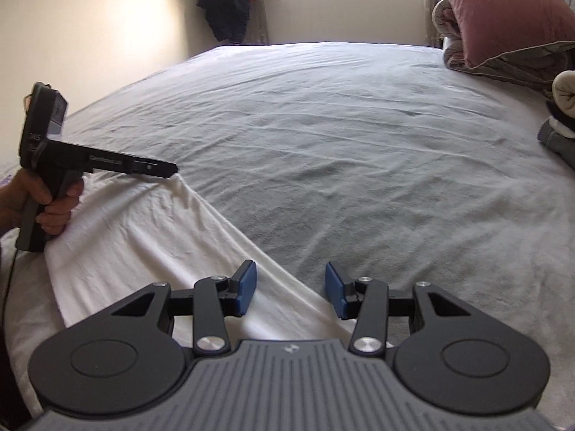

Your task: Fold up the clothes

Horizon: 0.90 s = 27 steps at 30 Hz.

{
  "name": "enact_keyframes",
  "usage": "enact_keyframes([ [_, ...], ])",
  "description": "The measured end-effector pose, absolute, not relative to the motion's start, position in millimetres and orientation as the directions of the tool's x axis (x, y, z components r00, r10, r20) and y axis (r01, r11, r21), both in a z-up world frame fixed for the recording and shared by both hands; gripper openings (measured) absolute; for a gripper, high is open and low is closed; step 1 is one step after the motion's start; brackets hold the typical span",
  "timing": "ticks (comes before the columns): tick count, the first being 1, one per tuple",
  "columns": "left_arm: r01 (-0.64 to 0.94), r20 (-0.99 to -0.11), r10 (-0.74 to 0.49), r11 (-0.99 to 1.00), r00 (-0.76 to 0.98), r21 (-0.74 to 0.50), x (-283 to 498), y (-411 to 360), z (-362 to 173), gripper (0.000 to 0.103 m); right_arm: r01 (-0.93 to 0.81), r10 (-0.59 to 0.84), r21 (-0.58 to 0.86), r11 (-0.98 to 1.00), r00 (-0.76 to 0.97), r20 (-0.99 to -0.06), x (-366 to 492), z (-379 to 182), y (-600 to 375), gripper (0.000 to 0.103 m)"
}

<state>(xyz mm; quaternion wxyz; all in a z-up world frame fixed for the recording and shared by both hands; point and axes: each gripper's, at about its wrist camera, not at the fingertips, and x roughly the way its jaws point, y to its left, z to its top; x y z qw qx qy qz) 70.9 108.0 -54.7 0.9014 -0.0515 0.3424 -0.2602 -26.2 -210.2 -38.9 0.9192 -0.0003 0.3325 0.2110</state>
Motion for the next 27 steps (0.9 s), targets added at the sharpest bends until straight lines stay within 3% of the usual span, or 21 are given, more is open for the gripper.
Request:
enact_keyframes([
  [3,0.429,-0.582,-0.496,0.865,0.645,-0.262,68.2,104.6,-54.8,0.006,-0.422,0.397,0.114,0.899,0.681,-0.615,-28.4,-42.9,-202.3,0.033],
  [5,0.412,-0.566,-0.489,0.870,0.663,-0.270,67.2,105.3,-54.7,0.004,-0.438,0.397,0.091,0.894,0.684,-0.611,-30.5,-44.6,-198.6,0.014],
  [7,0.390,-0.538,-0.484,0.875,0.690,-0.286,65.8,107.4,-52.3,0.004,-0.436,0.394,0.082,0.896,0.698,-0.598,-33.2,-43.8,-197.4,0.004],
  [10,0.368,-0.498,-0.472,0.881,0.727,-0.297,63.4,108.7,-48.0,0.004,-0.407,0.371,0.062,0.911,0.746,-0.553,-38.8,-38.4,-198.2,0.004],
  [17,0.352,-0.559,-0.407,0.912,0.722,-0.208,68.7,93.3,-61.4,0.005,-0.393,0.314,-0.006,0.920,0.745,-0.589,-34.7,-49.5,-188.8,0.005],
  [19,0.353,-0.561,-0.401,0.915,0.724,-0.198,67.8,92.3,-60.6,0.006,-0.386,0.303,-0.020,0.922,0.754,-0.582,-36.8,-48.4,-188.2,0.012],
  [21,0.345,-0.559,-0.393,0.918,0.730,-0.195,66.5,93.0,-57.3,0.011,-0.363,0.287,-0.021,0.932,0.769,-0.571,-39.0,-45.6,-190.6,0.027],
  [22,0.338,-0.556,-0.388,0.921,0.735,-0.195,65.4,93.6,-55.0,0.020,-0.344,0.274,-0.020,0.939,0.781,-0.561,-40.7,-43.4,-192.5,0.039],
  [23,0.326,-0.548,-0.381,0.924,0.745,-0.200,63.1,94.4,-52.0,0.033,-0.323,0.261,-0.019,0.946,0.796,-0.545,-43.9,-41.0,-194.5,0.041],
  [24,0.316,-0.539,-0.376,0.926,0.754,-0.205,60.7,95.2,-49.0,0.038,-0.309,0.254,-0.017,0.951,0.811,-0.527,-48.6,-38.3,-197.1,0.041],
  [27,0.308,-0.512,-0.388,0.921,0.766,-0.237,51.2,97.0,-38.3,0.041,-0.285,0.246,-0.005,0.959,0.838,-0.487,-65.5,-29.3,-204.2,0.041],
])
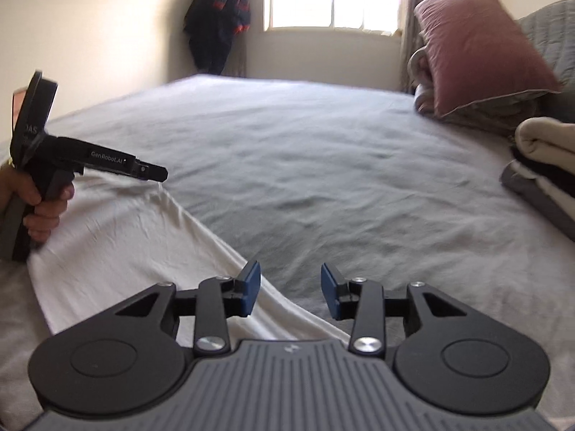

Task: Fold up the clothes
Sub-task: 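Pinch the pants fold with the right gripper and smooth it, then open the right gripper and move both grippers over the folded pants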

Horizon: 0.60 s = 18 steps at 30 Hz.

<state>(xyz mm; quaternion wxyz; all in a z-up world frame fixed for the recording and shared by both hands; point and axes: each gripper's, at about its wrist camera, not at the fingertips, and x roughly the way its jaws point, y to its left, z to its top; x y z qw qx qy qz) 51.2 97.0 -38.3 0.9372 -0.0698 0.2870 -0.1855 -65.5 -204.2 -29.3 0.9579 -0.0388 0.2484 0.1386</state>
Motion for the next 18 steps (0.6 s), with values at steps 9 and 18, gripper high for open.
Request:
enact_keyframes([
  [9,0.481,-0.500,-0.522,0.848,0.690,-0.222,-1.3,70.8,-29.0,0.043,-0.239,0.187,-0.026,0.971,0.817,-0.546,-107.9,-14.8,-225.0,0.041],
  [18,0.745,-0.494,-0.725,0.634,0.480,-0.208,-54.0,17.8,-31.5,0.042,-0.310,0.292,0.073,0.948,0.752,-0.591,-65.0,-18.3,-242.0,0.041],
])
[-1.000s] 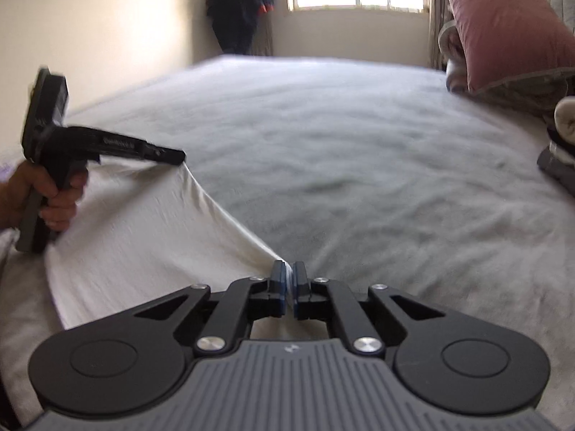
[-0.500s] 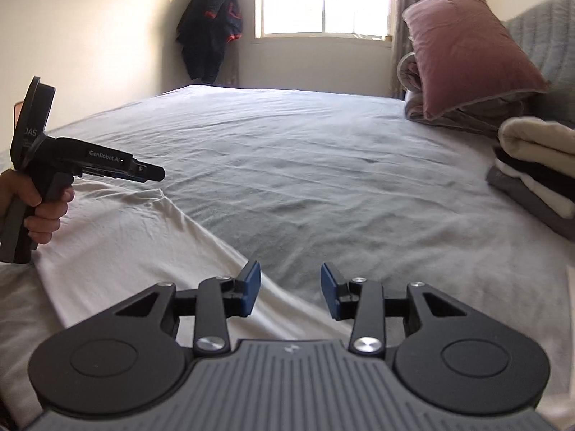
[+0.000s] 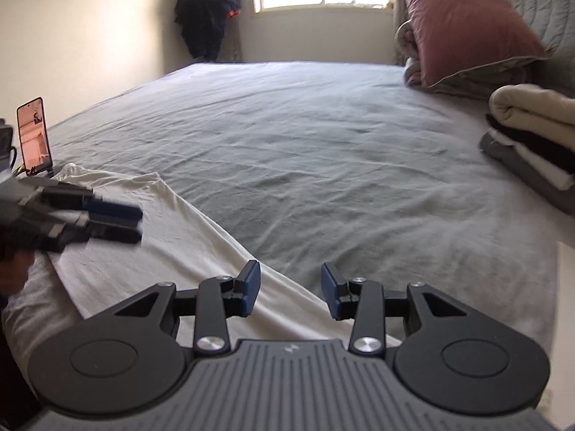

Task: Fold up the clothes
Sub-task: 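Open the right gripper and move both grippers over the folded pants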

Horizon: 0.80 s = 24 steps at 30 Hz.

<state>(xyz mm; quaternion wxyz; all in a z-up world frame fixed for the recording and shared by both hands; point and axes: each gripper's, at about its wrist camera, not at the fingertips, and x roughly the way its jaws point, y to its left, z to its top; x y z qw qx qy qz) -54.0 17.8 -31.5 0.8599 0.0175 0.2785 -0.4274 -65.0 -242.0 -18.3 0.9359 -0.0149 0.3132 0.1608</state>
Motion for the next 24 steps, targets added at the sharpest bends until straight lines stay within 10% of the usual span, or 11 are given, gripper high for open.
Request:
enact_keyframes([
  [3,0.807,-0.523,-0.753,0.560,0.401,-0.187,-66.8,3.5,-39.0,0.042,-0.333,0.297,0.064,0.941,0.716,-0.632,-51.0,-27.2,-237.6,0.040],
  [7,0.852,-0.585,-0.735,0.506,0.343,-0.136,-76.2,-9.7,-53.4,0.043,-0.355,0.298,0.053,0.933,0.685,-0.664,-50.2,-37.7,-232.0,0.007],
  [13,0.868,-0.597,-0.725,0.487,0.342,-0.094,-80.5,-11.7,-57.4,0.045,-0.292,0.222,0.002,0.956,0.724,-0.653,-52.5,-40.3,-226.5,0.005],
  [24,0.850,-0.586,-0.735,0.508,0.343,-0.139,-74.3,-3.5,-48.6,0.046,-0.351,0.331,0.092,0.932,0.720,-0.610,-40.0,-22.8,-215.8,0.039],
])
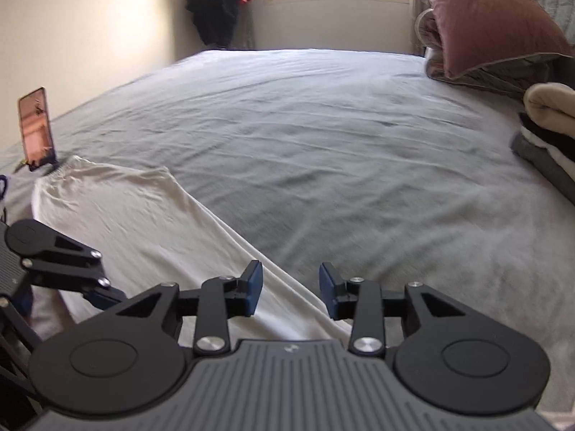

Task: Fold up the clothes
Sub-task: 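Open the right gripper and move both grippers over the folded pants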

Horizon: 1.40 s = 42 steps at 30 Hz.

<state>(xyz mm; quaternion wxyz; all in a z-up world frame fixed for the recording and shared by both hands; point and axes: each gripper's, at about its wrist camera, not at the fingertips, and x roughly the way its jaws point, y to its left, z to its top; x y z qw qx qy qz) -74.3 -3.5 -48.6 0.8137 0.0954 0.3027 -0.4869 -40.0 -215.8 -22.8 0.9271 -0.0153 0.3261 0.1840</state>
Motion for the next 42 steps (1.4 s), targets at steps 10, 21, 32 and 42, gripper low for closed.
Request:
enact_keyframes([
  [10,0.860,-0.593,-0.740,0.488,0.317,-0.148,-78.6,0.8,-55.9,0.049,-0.379,0.295,0.003,0.925,0.714,-0.635,-12.9,-48.0,-185.1,0.021],
  [21,0.833,-0.547,-0.767,0.513,0.336,-0.208,-62.4,45.6,-41.2,0.050,-0.427,0.452,0.180,0.886,0.713,-0.536,13.9,-20.4,-185.6,0.029],
  [32,0.817,-0.585,-0.747,0.527,0.316,-0.231,-63.5,69.3,-52.0,0.054,-0.560,0.516,0.128,0.819,0.619,-0.592,15.6,-47.4,-152.7,0.037],
  [42,0.716,-0.505,-0.729,0.643,0.463,-0.271,-49.4,105.0,-35.6,0.071,-0.522,0.480,0.108,0.846,0.658,-0.580,3.0,-40.9,-148.0,0.067],
])
